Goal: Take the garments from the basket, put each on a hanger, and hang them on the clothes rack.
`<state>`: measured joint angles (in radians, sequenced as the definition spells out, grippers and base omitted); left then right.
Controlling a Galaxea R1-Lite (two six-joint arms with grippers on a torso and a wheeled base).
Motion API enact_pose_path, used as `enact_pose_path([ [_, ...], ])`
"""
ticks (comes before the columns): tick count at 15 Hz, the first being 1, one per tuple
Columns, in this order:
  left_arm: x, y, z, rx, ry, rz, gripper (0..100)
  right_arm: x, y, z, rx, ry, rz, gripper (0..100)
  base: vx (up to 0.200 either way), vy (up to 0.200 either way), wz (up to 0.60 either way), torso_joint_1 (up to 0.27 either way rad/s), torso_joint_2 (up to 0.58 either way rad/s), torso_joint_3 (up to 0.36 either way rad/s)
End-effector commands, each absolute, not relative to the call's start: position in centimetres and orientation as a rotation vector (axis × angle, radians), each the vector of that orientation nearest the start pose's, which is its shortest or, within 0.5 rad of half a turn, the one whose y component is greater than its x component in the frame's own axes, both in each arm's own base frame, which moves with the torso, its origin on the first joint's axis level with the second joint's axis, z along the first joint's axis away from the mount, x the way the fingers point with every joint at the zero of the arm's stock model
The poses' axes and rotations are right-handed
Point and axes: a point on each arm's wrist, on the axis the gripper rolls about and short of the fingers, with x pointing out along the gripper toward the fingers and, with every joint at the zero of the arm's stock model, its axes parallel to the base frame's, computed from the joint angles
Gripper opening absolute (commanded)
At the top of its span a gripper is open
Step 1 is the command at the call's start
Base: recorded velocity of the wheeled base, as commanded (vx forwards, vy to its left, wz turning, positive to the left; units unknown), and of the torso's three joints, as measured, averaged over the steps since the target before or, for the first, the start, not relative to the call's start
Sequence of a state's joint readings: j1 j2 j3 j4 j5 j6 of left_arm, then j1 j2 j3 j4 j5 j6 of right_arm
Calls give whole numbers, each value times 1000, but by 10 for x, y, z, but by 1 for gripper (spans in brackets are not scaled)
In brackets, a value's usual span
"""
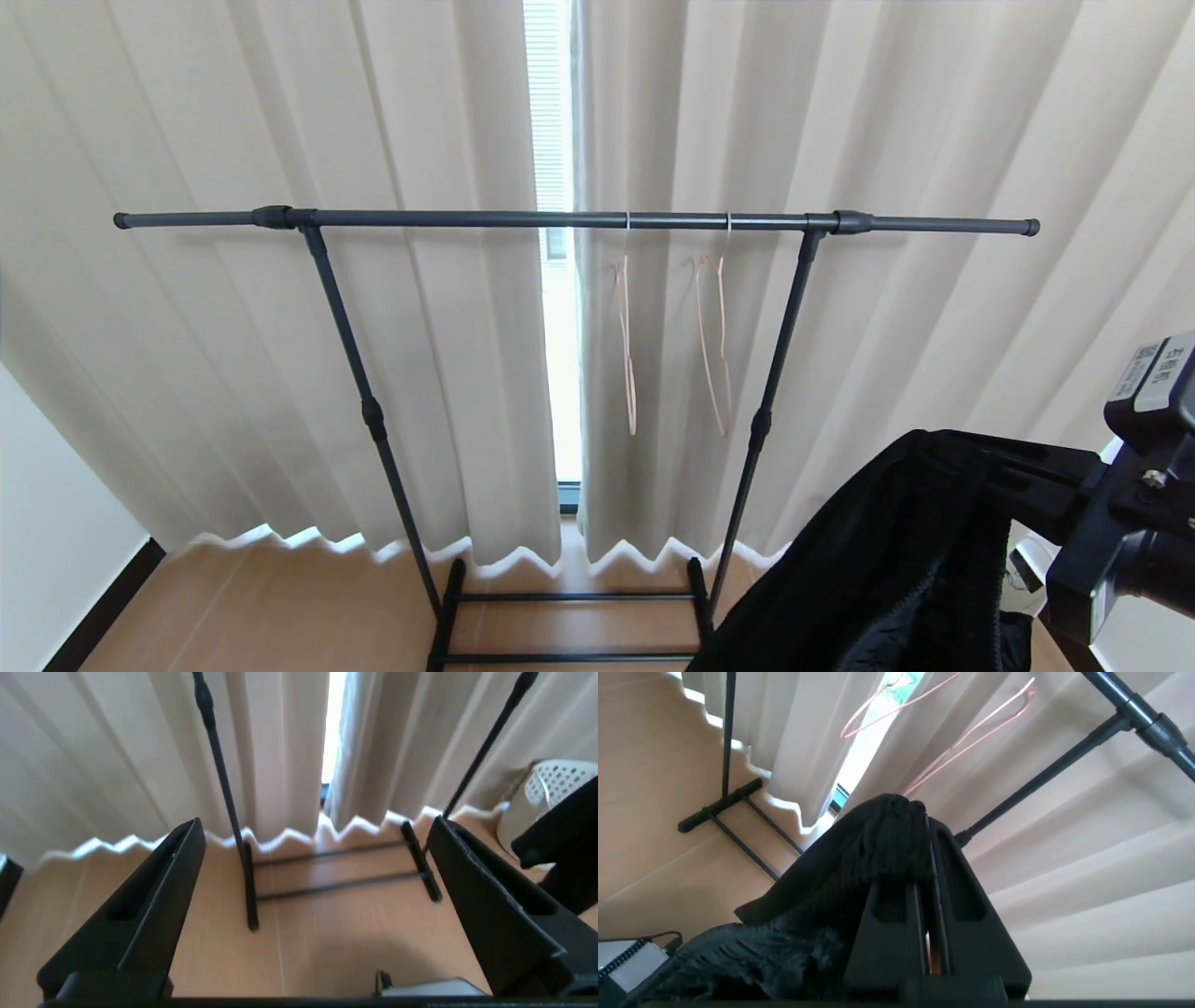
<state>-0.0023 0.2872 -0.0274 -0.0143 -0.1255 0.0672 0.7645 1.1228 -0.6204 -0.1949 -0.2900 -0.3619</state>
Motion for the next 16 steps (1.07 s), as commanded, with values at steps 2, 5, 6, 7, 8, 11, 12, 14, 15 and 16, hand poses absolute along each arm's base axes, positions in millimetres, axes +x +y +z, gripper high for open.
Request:
enact_pose_path([
  [2, 76, -9, 133, -117, 593, -182, 100, 117, 103, 220, -505, 189, 518, 0, 0, 0, 0, 0, 0, 0],
  [5, 140, -34, 162, -160, 687, -280, 100, 119, 105, 222, -469, 183, 512, 0, 0, 0, 0, 0, 0, 0],
  [6, 169, -42, 170, -158, 700, -293, 100, 120, 106, 226, -409, 155, 502, 0, 0, 0, 0, 0, 0, 0],
  [7, 188, -51, 173, -152, 715, -322, 100, 121, 107, 229, -394, 137, 499, 0, 0, 0, 0, 0, 0, 0],
  [8, 201, -64, 173, -142, 732, -371, 100, 125, 112, 228, -390, 143, 499, 0, 0, 0, 0, 0, 0, 0],
  [11, 223, -102, 165, -186, 769, -533, 100, 147, 134, 217, -349, 170, 492, 0, 0, 0, 0, 0, 0, 0],
  [12, 223, -102, 165, -186, 769, -533, 100, 147, 134, 217, -349, 170, 492, 0, 0, 0, 0, 0, 0, 0],
  [14, 230, -140, 147, -195, 846, -637, 100, 164, 156, 202, -336, 191, 465, 0, 0, 0, 0, 0, 0, 0],
  [15, 226, -148, 145, -187, 857, -667, 100, 175, 165, 201, -329, 170, 418, 0, 0, 0, 0, 0, 0, 0],
  [16, 225, -151, 147, -195, 851, -678, 100, 181, 171, 204, -314, 144, 411, 0, 0, 0, 0, 0, 0, 0],
])
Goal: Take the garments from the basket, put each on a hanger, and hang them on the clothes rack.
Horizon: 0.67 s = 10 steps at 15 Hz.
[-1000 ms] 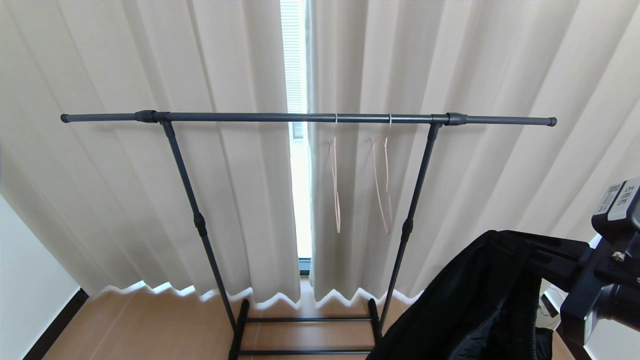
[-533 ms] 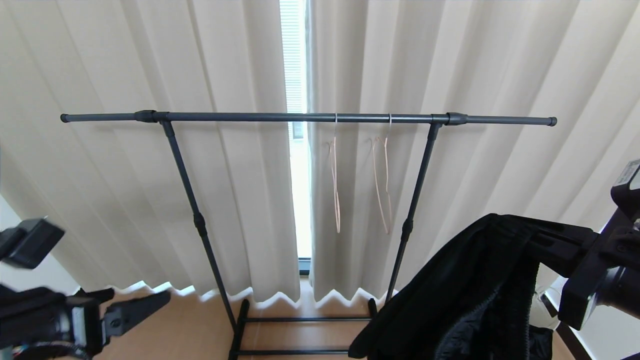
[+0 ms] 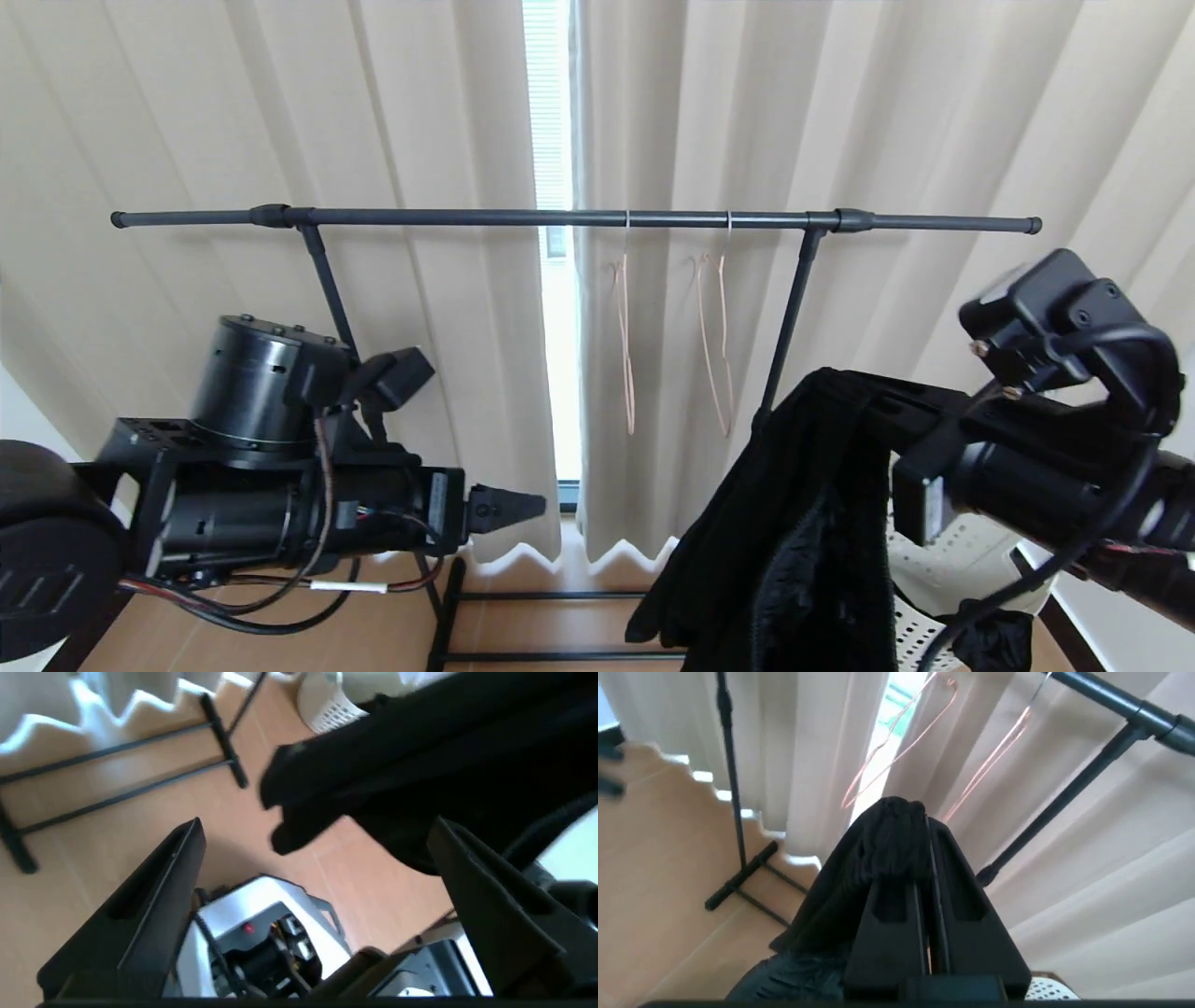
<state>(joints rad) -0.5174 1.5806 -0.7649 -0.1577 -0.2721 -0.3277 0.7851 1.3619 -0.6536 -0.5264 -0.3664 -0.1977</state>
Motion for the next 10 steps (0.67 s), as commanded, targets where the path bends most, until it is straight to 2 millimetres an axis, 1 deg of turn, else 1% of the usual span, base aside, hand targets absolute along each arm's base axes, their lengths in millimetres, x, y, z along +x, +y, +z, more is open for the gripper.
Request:
enact_pose_path([
  [1, 221, -159, 149, -256, 837, -689, 100, 193, 182, 212, -291, 110, 405, 0, 0, 0, 0, 0, 0, 0],
  [2, 214, -168, 147, -292, 840, -690, 100, 199, 188, 216, -280, 97, 404, 0, 0, 0, 0, 0, 0, 0],
  [3, 212, -170, 146, -297, 837, -681, 100, 200, 189, 217, -278, 94, 404, 0, 0, 0, 0, 0, 0, 0],
  [4, 210, -170, 140, -295, 815, -633, 100, 202, 193, 214, -269, 99, 416, 0, 0, 0, 0, 0, 0, 0],
  [7, 211, -172, 134, -320, 822, -624, 100, 224, 219, 204, -139, 107, 394, 0, 0, 0, 0, 0, 0, 0],
  [9, 211, -173, 132, -315, 824, -618, 100, 229, 227, 201, -132, 104, 355, 0, 0, 0, 0, 0, 0, 0],
  [10, 212, -174, 134, -329, 815, -608, 100, 230, 229, 206, -101, 94, 354, 0, 0, 0, 0, 0, 0, 0],
])
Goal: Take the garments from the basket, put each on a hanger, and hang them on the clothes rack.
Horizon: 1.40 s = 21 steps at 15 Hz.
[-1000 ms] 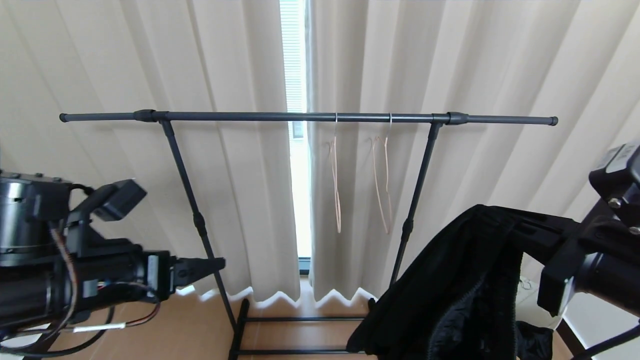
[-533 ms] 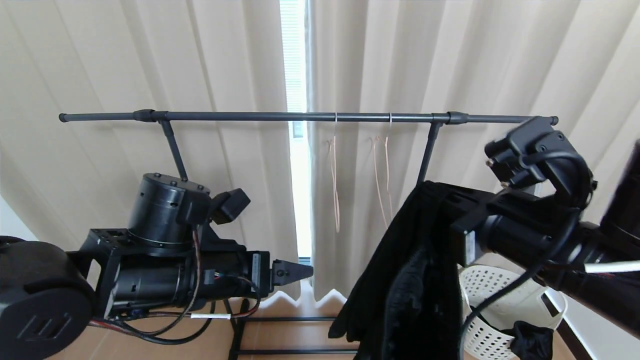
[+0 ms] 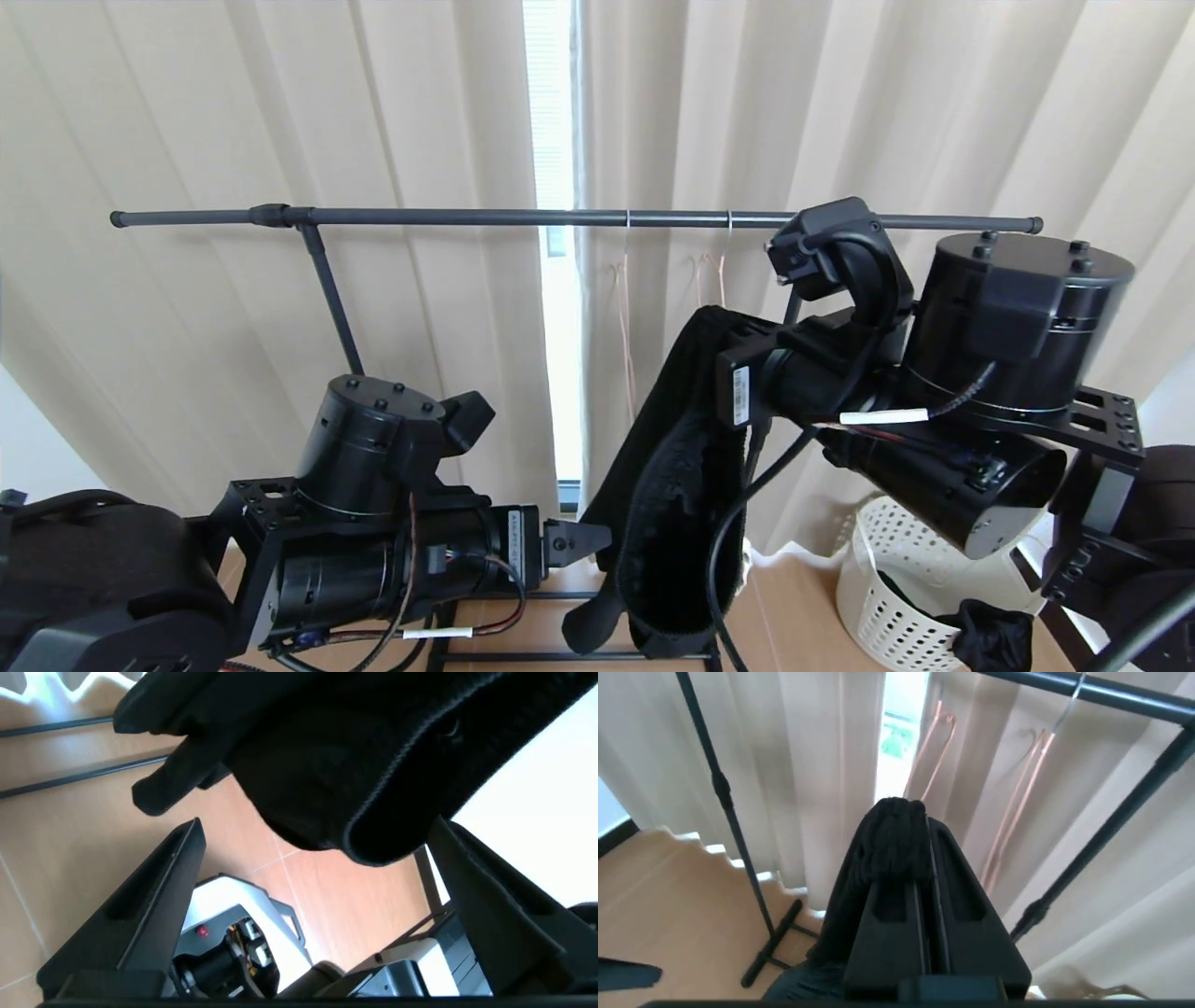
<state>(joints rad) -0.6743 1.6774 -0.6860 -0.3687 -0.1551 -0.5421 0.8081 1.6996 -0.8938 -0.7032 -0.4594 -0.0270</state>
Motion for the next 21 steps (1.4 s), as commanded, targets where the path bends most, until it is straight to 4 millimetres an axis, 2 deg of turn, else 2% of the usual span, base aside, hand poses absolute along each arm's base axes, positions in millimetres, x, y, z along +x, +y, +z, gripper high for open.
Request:
enact_pose_path([
  [1, 213, -175, 135, -352, 803, -611, 100, 232, 233, 209, -64, 91, 354, 0, 0, 0, 0, 0, 0, 0],
  [6, 213, -183, 127, -345, 826, -616, 100, 234, 242, 213, -16, 80, 339, 0, 0, 0, 0, 0, 0, 0],
  [13, 219, -198, 103, -295, 831, -545, 100, 229, 236, 220, 8, 65, 317, 0, 0, 0, 0, 0, 0, 0],
  [21, 216, -204, 89, -256, 861, -519, 100, 218, 230, 232, 28, 36, 301, 0, 0, 0, 0, 0, 0, 0],
])
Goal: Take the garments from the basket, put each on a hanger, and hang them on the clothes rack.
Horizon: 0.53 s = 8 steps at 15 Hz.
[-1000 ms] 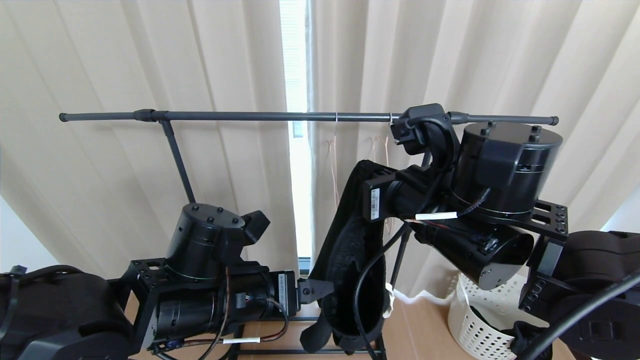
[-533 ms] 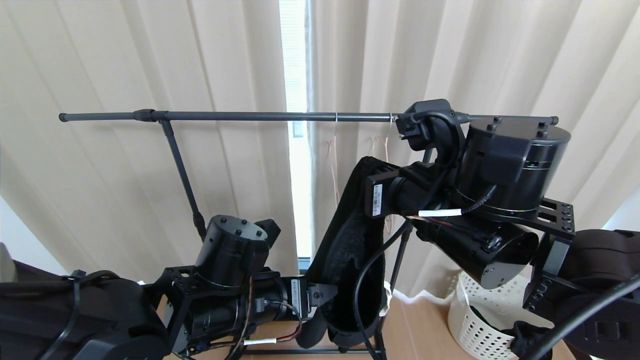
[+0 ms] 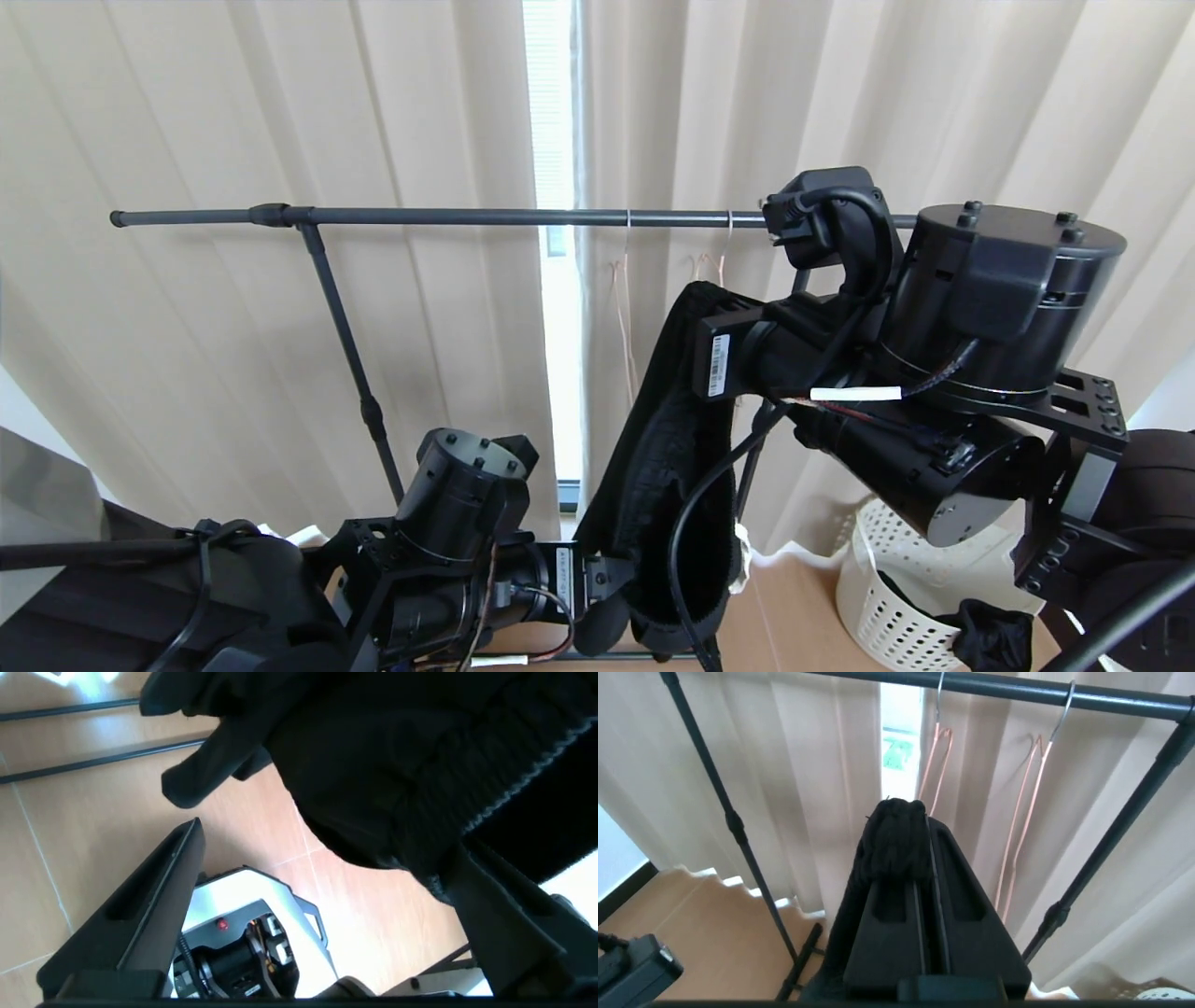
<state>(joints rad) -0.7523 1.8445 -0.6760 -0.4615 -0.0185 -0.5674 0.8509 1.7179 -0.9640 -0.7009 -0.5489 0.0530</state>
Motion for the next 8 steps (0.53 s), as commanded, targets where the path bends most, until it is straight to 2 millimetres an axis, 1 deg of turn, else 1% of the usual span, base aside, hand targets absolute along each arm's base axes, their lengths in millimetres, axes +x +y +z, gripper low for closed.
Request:
enact_pose_path([
  [1, 216, -204, 89, -257, 859, -520, 100, 217, 230, 233, 30, 34, 301, 0, 0, 0, 0, 0, 0, 0],
  [3, 216, -204, 89, -256, 860, -521, 100, 216, 230, 231, 27, 39, 304, 0, 0, 0, 0, 0, 0, 0],
  [4, 216, -204, 89, -256, 860, -521, 0, 215, 230, 233, 29, 35, 306, 0, 0, 0, 0, 0, 0, 0],
  [6, 216, -204, 89, -256, 860, -521, 0, 215, 230, 232, 29, 36, 306, 0, 0, 0, 0, 0, 0, 0],
  [8, 215, -204, 88, -254, 861, -521, 0, 212, 226, 239, 39, 21, 306, 0, 0, 0, 0, 0, 0, 0],
])
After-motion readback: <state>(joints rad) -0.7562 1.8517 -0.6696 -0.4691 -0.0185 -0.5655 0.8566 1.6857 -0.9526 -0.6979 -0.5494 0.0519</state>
